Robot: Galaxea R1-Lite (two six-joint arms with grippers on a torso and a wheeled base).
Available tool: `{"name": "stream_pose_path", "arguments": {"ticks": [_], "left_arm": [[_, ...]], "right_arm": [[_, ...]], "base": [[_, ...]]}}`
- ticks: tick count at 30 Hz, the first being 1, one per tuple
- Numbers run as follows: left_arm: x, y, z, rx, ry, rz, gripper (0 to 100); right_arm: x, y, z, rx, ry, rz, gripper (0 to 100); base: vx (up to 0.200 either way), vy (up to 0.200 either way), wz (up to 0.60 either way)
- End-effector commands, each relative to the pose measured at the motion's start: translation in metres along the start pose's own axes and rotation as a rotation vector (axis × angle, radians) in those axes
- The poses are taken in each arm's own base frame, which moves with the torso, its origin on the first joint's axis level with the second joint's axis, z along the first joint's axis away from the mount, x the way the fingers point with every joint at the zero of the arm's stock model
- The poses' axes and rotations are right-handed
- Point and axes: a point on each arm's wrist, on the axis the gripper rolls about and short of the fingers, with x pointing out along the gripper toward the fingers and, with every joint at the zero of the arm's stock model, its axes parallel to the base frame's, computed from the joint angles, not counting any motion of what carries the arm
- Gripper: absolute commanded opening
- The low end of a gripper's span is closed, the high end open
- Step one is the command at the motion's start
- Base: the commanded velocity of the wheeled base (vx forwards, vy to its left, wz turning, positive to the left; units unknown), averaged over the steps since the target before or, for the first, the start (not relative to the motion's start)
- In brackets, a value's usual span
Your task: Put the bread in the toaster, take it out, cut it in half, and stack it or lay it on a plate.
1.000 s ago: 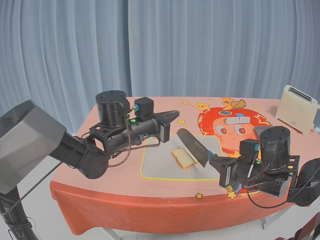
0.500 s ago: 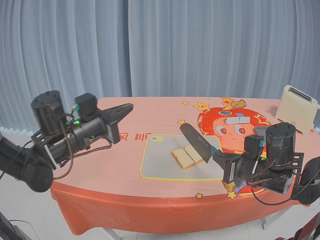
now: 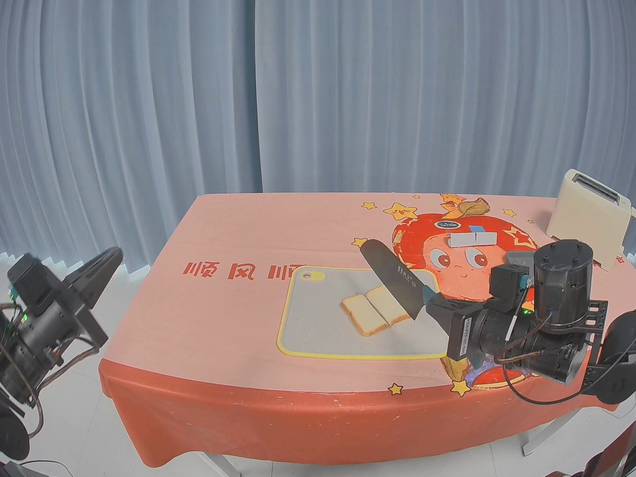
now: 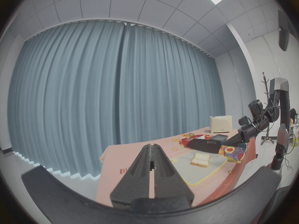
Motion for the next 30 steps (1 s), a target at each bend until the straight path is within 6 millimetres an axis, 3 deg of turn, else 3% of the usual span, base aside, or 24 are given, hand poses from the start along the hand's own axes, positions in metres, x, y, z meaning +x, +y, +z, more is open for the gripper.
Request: {"name": "stream_pose_path", "arguments": {"ticks": [1,6,9,10,11,17,24,28,30], "left_arm": [[-0.062,-0.008,-0.004,0.024,-0.053,0.086,0],[-0.097,-0.018,-0.002,0.049,-0.077,0.123,0],[-0.124,-0.029,-0.014,0.031,-0.020,0.128,0],[-0.124,-0.029,-0.014,0.031,-0.020,0.128,0],[-0.139,-0.035,-0.023,0.027,-0.007,0.131,0],[-0.186,-0.054,-0.075,0.011,0.107,0.143,0],[-0.185,-0.052,-0.072,-0.029,0.068,0.199,0],[-0.187,-0.047,-0.076,0.004,0.113,0.455,0],[-0.187,-0.047,-0.077,-0.011,0.118,0.464,0]], "right_arm": [[0.000,-0.003,0.002,0.004,-0.007,-0.012,0],[-0.004,-0.004,0.005,0.006,-0.023,-0.009,0],[-0.007,-0.004,0.007,0.008,-0.033,-0.006,0],[-0.007,-0.004,0.007,0.008,-0.033,-0.006,0],[-0.009,-0.004,0.008,0.009,-0.042,-0.005,0],[-0.014,-0.004,0.012,-0.004,-0.064,-0.001,0],[-0.016,-0.005,0.014,-0.003,-0.072,-0.002,0],[-0.016,-0.008,0.014,-0.006,-0.073,-0.011,0],[-0.016,-0.008,0.014,-0.006,-0.075,-0.012,0]], "base": [[0.000,0.000,0.00],[0.000,0.000,0.00],[0.000,0.000,0.00],[0.000,0.000,0.00],[0.000,0.000,0.00],[0.000,0.000,0.00],[0.000,0.000,0.00],[0.000,0.000,0.00],[0.000,0.000,0.00]]}}
